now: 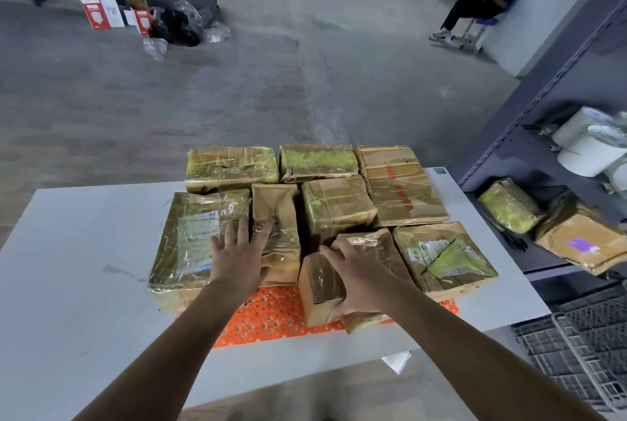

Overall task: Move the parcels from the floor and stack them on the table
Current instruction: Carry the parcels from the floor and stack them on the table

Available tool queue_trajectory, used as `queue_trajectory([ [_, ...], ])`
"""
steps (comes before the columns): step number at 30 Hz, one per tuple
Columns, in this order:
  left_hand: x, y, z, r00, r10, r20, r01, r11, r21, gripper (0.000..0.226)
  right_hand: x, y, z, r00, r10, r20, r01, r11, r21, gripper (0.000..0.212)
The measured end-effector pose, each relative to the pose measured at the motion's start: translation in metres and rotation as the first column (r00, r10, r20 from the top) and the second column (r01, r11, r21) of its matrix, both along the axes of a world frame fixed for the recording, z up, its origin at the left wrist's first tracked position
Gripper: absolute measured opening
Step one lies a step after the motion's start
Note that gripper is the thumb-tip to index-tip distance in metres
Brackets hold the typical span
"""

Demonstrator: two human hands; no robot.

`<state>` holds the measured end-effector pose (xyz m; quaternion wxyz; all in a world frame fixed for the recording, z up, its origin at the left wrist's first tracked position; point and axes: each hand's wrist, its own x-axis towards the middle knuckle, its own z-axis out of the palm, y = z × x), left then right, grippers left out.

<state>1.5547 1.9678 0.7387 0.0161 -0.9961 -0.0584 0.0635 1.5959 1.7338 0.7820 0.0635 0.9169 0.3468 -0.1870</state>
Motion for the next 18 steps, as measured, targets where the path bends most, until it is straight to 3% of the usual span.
queue_trajectory([
  [7, 0.013, -0.017, 0.000, 0.998, -0.041, 0.057, 0.039, 0.999, 0.036, 0.057, -0.017, 0.008, 0.004, 0.992, 0.110, 0.060, -0.107, 0.992, -0.060, 0.115],
  [14, 0.014, -0.025, 0.002, 0.988, -0.100, 0.115, 0.103, 0.995, -0.018, 0.043, -0.025, 0.023, -0.005, 0.981, -0.060, 0.182, 0.089, 0.984, -0.156, 0.114],
  [18, 0.012, -0.018, -0.003, 0.994, -0.093, 0.055, 0.095, 0.995, -0.021, 0.050, -0.025, 0.031, -0.005, 0.988, -0.026, 0.152, 0.065, 0.964, -0.257, 0.117],
])
